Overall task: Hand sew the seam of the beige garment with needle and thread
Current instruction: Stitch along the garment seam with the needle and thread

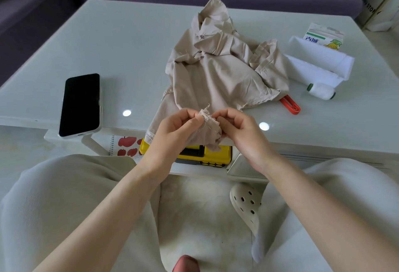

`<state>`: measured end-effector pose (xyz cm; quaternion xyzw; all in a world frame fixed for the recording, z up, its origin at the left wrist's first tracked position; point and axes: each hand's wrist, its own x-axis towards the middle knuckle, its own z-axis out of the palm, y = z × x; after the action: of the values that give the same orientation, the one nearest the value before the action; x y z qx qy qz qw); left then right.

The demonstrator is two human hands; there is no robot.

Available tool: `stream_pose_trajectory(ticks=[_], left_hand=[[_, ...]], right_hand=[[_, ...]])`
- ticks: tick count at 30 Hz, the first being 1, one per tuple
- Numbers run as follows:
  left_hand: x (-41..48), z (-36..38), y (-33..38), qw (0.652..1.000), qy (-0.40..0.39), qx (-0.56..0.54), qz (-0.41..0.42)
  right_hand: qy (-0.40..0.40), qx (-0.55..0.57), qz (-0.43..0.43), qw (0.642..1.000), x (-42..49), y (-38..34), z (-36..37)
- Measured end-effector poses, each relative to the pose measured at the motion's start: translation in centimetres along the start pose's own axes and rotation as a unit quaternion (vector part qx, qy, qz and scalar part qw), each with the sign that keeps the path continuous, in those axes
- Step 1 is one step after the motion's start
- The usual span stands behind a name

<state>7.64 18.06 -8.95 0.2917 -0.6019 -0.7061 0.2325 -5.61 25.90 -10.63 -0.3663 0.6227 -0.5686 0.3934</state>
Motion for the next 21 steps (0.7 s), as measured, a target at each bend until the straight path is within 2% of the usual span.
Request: stream_pose_trajectory(ticks=[6, 15, 21], left_hand=[[0.12, 0.02, -0.4, 0.999, 0.006, 0.045, -0.005], [0.32, -0.01, -0.66, 0.999, 0.026, 0.036, -0.014], [0.18, 0.28, -0.7, 0.998, 0.019, 0.058, -0.021]], right_hand=[[-0.035, -0.016, 0.0, 0.999, -0.22, -0.36, 0.29], [0.013, 0.007, 0.028, 0.999, -0.24, -0.4, 0.14], [-0.009, -0.018, 0.032, 0.999, -0.38, -0.68, 0.28]])
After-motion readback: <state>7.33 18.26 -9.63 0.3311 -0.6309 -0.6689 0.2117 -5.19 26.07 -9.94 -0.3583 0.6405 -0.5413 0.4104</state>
